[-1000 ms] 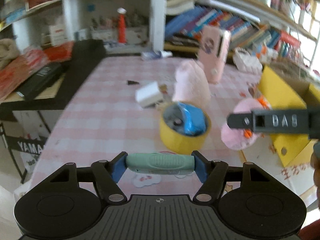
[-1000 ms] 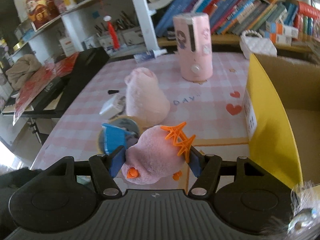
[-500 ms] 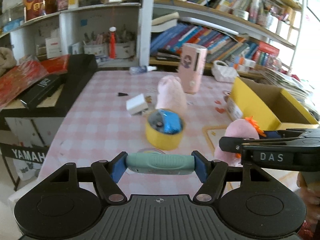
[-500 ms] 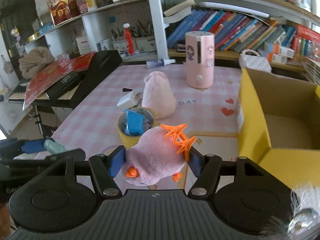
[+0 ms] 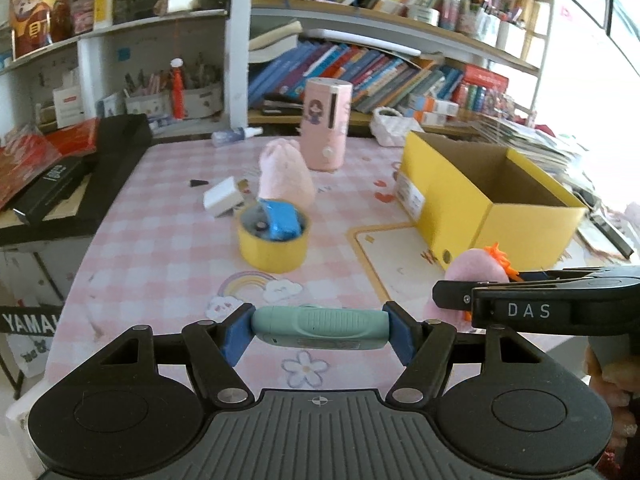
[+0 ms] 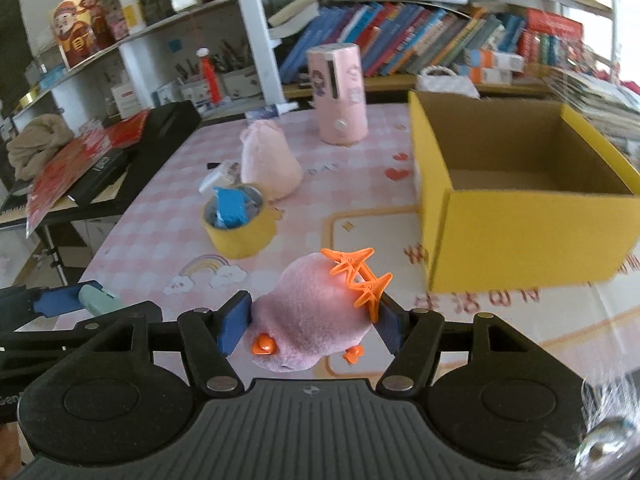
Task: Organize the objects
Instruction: 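Carry the green stick and pink pig with both tools over the yellow box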
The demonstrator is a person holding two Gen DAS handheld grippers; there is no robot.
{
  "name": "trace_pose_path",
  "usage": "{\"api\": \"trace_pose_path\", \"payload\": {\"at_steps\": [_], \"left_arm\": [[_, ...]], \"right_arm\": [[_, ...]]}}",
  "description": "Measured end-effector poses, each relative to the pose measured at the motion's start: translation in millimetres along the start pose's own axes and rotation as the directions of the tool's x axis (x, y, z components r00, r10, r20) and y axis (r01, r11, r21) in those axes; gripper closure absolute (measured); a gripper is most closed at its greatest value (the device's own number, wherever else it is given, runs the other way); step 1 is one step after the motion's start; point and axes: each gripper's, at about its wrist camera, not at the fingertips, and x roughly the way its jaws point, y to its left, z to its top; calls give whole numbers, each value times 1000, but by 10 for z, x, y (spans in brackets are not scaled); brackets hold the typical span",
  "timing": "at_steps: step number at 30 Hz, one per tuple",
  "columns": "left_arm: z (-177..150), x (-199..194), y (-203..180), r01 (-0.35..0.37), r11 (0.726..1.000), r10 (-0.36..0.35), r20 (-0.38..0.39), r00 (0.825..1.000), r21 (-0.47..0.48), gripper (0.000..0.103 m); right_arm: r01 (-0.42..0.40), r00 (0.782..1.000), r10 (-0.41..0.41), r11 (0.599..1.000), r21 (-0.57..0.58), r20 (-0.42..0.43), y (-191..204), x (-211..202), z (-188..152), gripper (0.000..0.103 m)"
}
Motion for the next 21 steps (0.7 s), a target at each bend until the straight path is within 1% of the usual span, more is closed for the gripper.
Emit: {"api": "trace_pose_path", "payload": {"at_steps": [5,9,16,21], "left_arm": [[-100,-17,-154,42,999,-42,-19,999,23,34],[-172,-6,-339,99,993,-96,-39,995,64,34],[-199,25,-628,182,974,-176,-62,983,132,34],[-191,69,-845,250,952,-238,-84,968,175,34]], "right_arm": [[29,1000,-29,999,30,-6,-106,-143,-175,40],[68,998,-67,996,65,-14,-231,-281,-342,40],[162,987,-159,972,172,-29,-528,-498,-560,40],[222,974,-224,950,219,-14,-685,-682,-656,40]]}}
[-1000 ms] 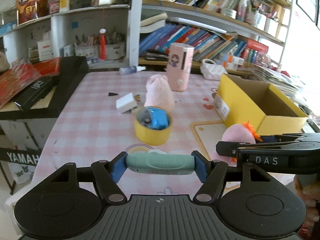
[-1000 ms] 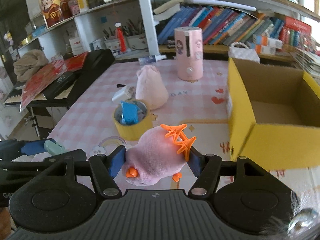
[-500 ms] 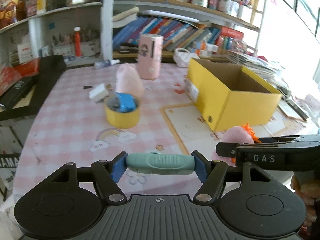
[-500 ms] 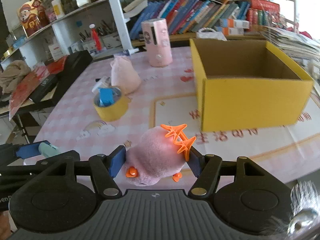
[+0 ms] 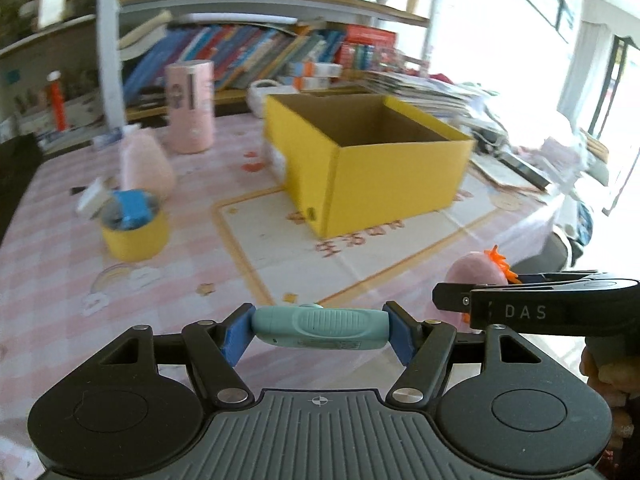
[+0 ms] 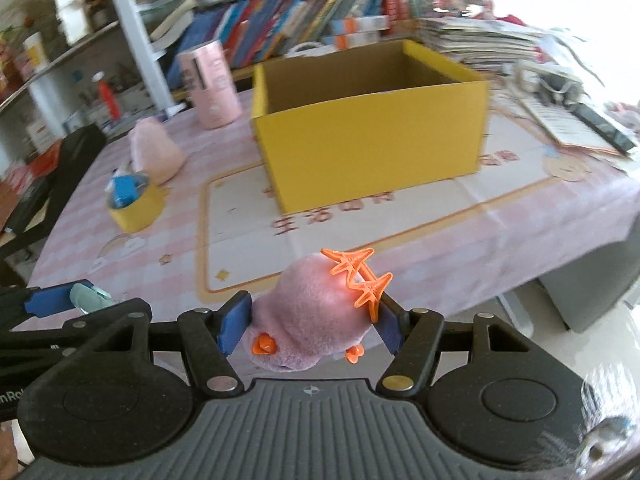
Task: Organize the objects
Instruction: 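Carry the green stick and pink pig with both tools over the yellow box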
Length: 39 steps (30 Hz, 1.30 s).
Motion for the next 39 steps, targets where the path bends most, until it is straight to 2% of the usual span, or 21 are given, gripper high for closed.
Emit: {"api": "trace_pose_path", "payload": {"at_steps": [6,12,39], "left_arm": [[96,115,-234,73,996,-74,6,997,59,34],[184,206,-434,110,987,-111,6,994,114,34],[465,443,-454,73,992,-77,39,996,102,34]], "right_arm": [[74,997,-75,995,60,22,-282,-150,-25,40],[118,992,-121,987,109,25,-494,-202,-12,40],[90,996,-91,994,55,19,-607,70,371,40]]}}
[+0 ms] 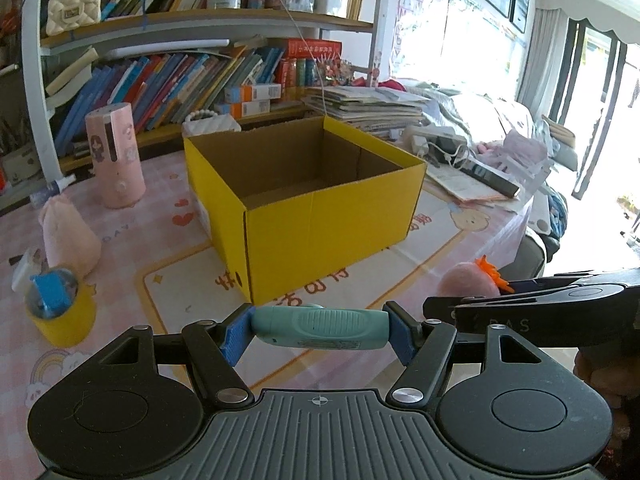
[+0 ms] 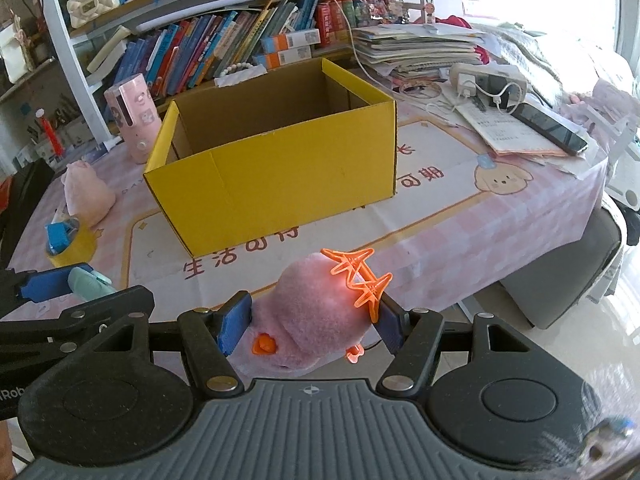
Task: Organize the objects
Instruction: 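Carry the green stick and pink pig with both tools over the yellow box, then lower both tools into the box and open them to drop the items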
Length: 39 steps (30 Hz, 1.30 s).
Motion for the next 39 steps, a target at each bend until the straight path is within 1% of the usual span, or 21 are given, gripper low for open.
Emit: {"api": "trace_pose_path", "payload": {"at_steps": [6,14,18,21,26,29,31,35,39], "left_arm": [[103,94,-8,-6,1000,6,13,1000,3,34],[340,204,-62,-13,1000,12,66,998,16,34],[539,275,-101,-27,999,23,106,994,32,34],[693,347,-98,-42,999,38,132,990,28,34],[913,515,-80,-82,997,79,164,983,10,34],[1017,630,-62,-108,994,109,172,979,-13,34],[1066,709,-39,-126,992,128,174,976,-26,34],[1118,891,11,-165,985,171,150,974,-50,34],[1152,1075,71,-203,977,209,126,970,-60,34]], "right_arm": [[-1,1000,1,1000,-1,1,-13,18,26,40],[-14,1000,14,1000,-16,24,-146,150,321,40],[-25,997,26,1000,-18,69,-233,176,500,40],[-23,992,28,999,-42,120,-296,181,676,40],[-17,972,49,990,-139,229,-329,205,1003,40],[-17,960,76,977,-213,271,-321,272,1173,40],[-28,955,105,963,-268,277,-308,365,1274,40],[-68,957,169,921,-384,236,-262,658,1431,40],[-97,960,214,860,-500,181,-168,968,1545,40]]}}
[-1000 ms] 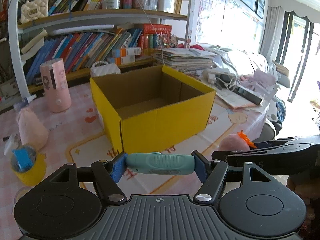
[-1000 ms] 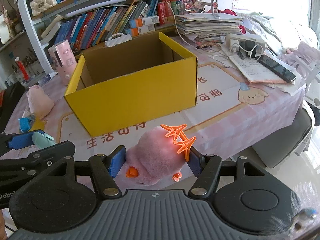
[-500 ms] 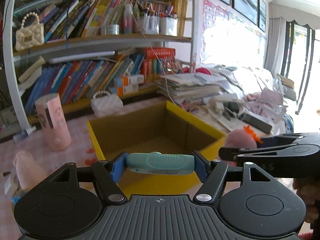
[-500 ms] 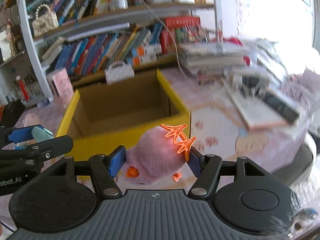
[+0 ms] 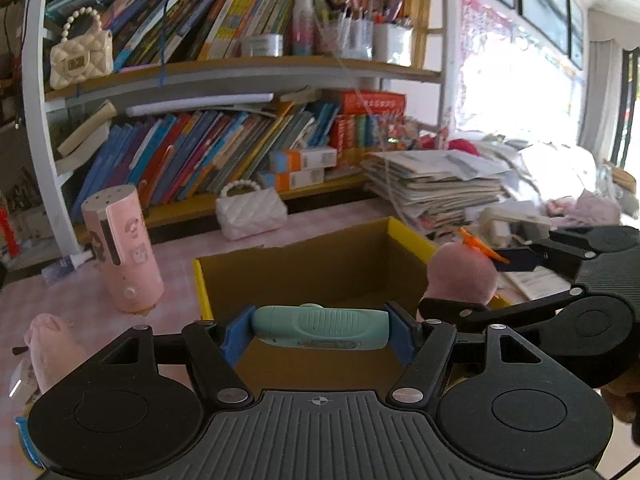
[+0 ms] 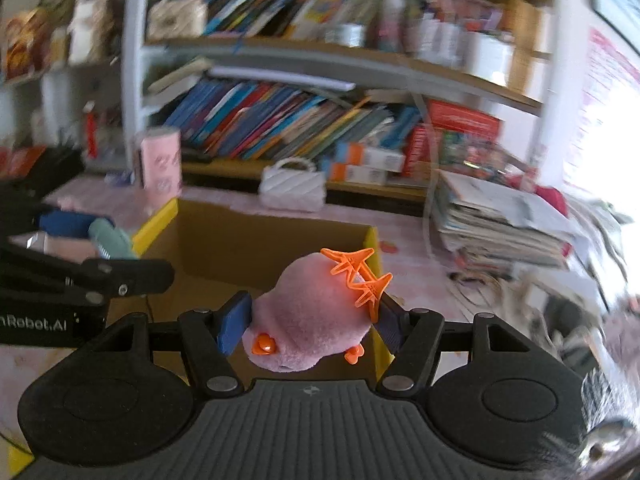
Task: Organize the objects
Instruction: 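Lower both tools into the box and open them to drop the items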
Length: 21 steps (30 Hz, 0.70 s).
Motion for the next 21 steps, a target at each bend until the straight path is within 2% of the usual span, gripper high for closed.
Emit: {"api": "trace_pose_path", "payload": {"at_steps": [7,14,16,21], "left_arm": [[15,309,24,-42,999,42,-45,998,4,34],[-40,587,50,-66,998,69,-109,992,24,34],[-60,643,42,-69,997,73,-122,990,34,34],[-33,713,12,-58,996,67,-133,989,66,34]], "right_arm": [[-125,987,111,984,-123,-113,-47,548,51,40],[-233,948,156,934,-270,-279,28,945,13,40],[-220,936,115,929,-297,-332,46,1048,9,40],[-205,933,80,919,-336,-350,93,1055,-36,40]]}}
